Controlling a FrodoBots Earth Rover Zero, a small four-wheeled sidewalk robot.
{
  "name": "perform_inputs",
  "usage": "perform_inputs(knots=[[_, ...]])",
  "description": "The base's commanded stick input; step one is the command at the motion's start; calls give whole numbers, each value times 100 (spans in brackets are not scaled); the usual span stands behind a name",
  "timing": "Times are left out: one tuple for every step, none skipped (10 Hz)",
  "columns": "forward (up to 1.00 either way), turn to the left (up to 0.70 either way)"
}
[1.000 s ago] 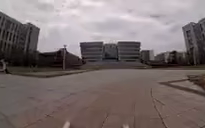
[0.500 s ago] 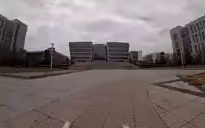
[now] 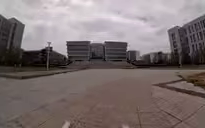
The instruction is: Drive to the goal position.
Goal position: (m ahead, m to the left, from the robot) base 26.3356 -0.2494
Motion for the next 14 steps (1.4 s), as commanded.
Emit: perform_inputs(knots=[[70, 0], [70, 0], [70, 0], [70, 0], [70, 0], [70, 0], [70, 0], [70, 0], [70, 0], [70, 0], [70, 0], [70, 0], [70, 0], [70, 0]])
